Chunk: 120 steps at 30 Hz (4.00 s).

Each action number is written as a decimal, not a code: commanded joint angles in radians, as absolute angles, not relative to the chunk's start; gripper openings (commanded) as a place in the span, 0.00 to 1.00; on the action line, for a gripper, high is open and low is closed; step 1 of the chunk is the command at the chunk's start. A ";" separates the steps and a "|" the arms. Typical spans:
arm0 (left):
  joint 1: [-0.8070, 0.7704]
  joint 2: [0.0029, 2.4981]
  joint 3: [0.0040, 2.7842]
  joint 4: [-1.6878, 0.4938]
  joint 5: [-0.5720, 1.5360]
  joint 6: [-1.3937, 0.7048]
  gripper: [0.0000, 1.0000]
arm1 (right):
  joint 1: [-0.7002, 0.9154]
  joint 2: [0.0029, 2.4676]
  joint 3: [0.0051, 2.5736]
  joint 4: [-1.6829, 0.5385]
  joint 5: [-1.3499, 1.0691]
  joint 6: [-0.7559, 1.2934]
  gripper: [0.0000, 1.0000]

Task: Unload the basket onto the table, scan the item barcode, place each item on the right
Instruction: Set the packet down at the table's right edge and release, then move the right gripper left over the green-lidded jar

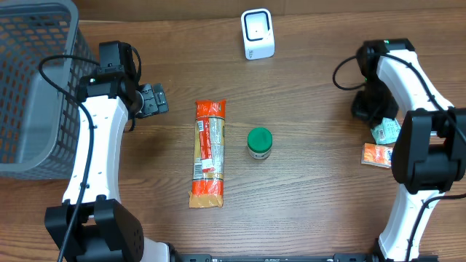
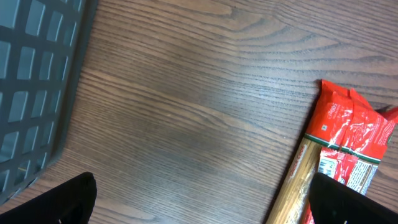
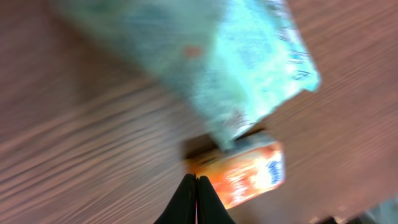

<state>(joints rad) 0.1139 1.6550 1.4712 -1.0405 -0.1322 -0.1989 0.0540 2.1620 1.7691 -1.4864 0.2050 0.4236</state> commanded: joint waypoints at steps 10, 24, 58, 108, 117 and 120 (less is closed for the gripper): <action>0.118 1.656 1.465 -1.040 -0.138 -0.190 1.00 | 0.348 2.000 1.829 -1.301 -0.197 0.235 0.72; 0.118 1.656 1.465 -1.039 -0.138 -0.190 1.00 | 0.556 2.003 1.824 -1.266 -0.196 0.329 1.00; 0.118 1.656 1.465 -1.039 -0.138 -0.190 1.00 | 0.733 2.006 1.765 -1.223 0.124 1.006 0.86; 0.118 1.656 1.465 -1.040 -0.138 -0.190 1.00 | 0.775 2.006 1.648 -1.150 0.139 1.018 0.78; 0.118 1.656 1.465 -1.039 -0.138 -0.190 1.00 | 0.775 2.006 1.648 -1.156 0.176 0.951 0.64; 0.118 1.656 1.465 -1.040 -0.138 -0.190 1.00 | 0.775 2.006 1.648 -1.156 0.187 0.910 0.63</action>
<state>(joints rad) 0.1139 1.6550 1.4712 -1.0405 -0.1322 -0.1989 0.7742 2.0289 1.6588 -1.1549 0.1509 0.9646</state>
